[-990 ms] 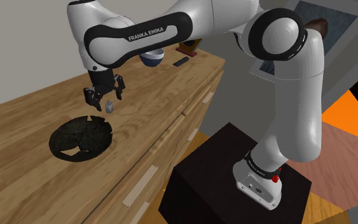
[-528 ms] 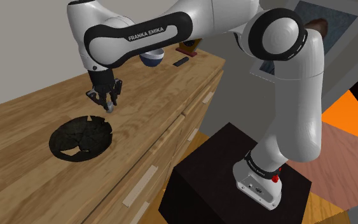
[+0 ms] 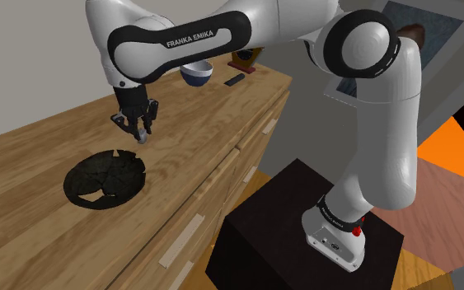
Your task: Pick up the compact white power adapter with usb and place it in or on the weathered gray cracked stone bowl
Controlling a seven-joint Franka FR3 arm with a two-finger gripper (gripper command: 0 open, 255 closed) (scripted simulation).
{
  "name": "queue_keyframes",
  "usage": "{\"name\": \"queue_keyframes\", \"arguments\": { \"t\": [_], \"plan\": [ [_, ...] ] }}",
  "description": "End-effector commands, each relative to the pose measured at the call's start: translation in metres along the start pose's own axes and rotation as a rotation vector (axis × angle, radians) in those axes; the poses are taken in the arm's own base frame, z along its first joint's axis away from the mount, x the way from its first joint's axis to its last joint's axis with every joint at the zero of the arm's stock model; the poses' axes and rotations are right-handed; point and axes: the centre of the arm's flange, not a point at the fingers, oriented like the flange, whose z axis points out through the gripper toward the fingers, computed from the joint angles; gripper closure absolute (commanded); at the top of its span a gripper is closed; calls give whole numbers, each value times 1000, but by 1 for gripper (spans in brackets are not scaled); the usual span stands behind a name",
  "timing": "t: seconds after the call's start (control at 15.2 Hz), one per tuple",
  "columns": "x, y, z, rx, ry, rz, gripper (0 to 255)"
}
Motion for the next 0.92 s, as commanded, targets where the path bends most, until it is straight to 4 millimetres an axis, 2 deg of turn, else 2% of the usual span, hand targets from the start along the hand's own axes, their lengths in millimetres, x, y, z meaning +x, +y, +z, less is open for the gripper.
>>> {"name": "queue_keyframes", "arguments": {
  "t": [0.0,0.86],
  "plan": [
    [-1,1,-10,0,0,0,255],
    [-8,6,-78,0,0,0,255]
  ]
}}
